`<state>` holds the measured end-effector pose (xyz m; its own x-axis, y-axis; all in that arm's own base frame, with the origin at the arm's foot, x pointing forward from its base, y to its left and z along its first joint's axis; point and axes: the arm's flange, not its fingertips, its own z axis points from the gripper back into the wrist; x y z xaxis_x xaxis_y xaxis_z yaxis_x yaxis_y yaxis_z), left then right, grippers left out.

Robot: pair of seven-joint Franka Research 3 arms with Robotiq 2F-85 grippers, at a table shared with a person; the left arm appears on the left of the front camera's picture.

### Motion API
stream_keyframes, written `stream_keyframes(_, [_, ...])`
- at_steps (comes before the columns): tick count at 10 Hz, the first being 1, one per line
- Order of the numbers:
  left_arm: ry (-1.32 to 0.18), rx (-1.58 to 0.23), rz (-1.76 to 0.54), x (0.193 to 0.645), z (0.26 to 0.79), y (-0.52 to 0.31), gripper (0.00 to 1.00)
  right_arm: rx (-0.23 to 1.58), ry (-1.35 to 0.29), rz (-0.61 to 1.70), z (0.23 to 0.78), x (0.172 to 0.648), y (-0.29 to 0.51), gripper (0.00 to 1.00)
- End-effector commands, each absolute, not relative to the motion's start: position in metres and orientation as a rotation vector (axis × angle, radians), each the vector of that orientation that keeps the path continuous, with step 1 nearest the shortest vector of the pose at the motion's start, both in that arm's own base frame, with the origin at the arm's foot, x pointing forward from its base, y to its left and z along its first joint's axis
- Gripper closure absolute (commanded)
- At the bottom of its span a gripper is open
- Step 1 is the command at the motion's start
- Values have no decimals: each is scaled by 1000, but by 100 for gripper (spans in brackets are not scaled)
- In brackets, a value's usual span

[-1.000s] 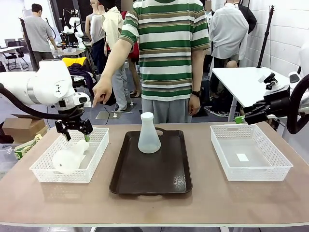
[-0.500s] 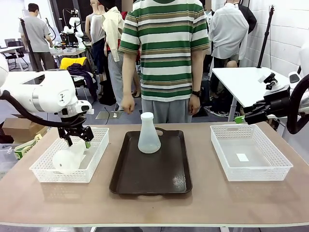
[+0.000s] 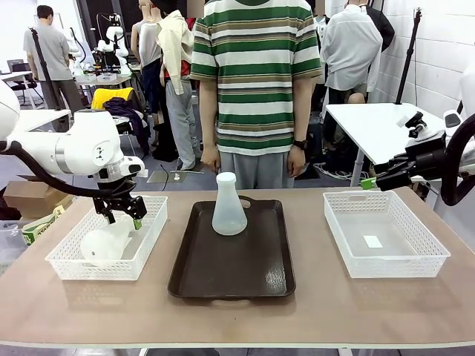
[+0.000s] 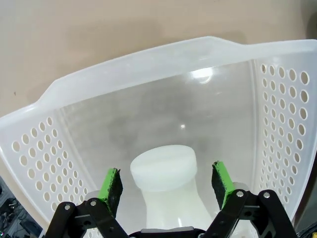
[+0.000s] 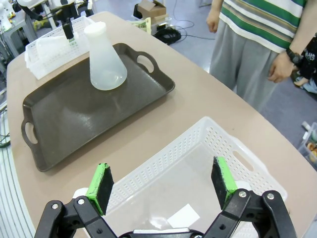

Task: Prepare the laboratory tools.
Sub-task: Pick up the Big flask that the person points to.

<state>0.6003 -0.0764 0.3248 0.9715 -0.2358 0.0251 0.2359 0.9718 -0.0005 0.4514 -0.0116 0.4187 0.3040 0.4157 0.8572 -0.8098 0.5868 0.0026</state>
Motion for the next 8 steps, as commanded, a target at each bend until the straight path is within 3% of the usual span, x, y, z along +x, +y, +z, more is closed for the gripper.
stream_keyframes(1, [-35, 3, -247, 606, 325, -80, 35, 480, -935, 856, 418, 451, -12, 0])
stream_keyframes(5, [-23, 28, -243, 607, 327, -85, 96, 480, -935, 856, 418, 451, -12, 0])
stream_keyframes(8, [-31, 27, -227, 606, 330, -83, 100, 480, -935, 856, 418, 451, -12, 0])
